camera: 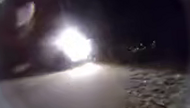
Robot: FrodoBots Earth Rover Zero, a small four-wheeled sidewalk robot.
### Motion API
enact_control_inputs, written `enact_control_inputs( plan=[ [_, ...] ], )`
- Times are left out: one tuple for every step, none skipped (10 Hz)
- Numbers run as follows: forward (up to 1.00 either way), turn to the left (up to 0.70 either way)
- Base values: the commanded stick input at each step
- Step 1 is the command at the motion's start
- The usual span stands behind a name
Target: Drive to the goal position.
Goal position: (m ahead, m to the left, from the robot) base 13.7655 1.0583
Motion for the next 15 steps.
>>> enact_control_inputs(
  plan=[
    [1.0, 0.4],
    [1.0, 0.4],
    [1.0, 0.4],
    [1.0, 0.4],
    [1.0, 0.4],
    [1.0, 0.4],
    [1.0, 0.22],
    [1.0, 0.0],
    [1.0, 0.0],
    [1.0, 0.0],
    [1.0, 0.0],
    [1.0, 0.0],
    [1.0, 0.0],
    [1.0, -0.17],
    [1.0, -0.38]
  ],
)
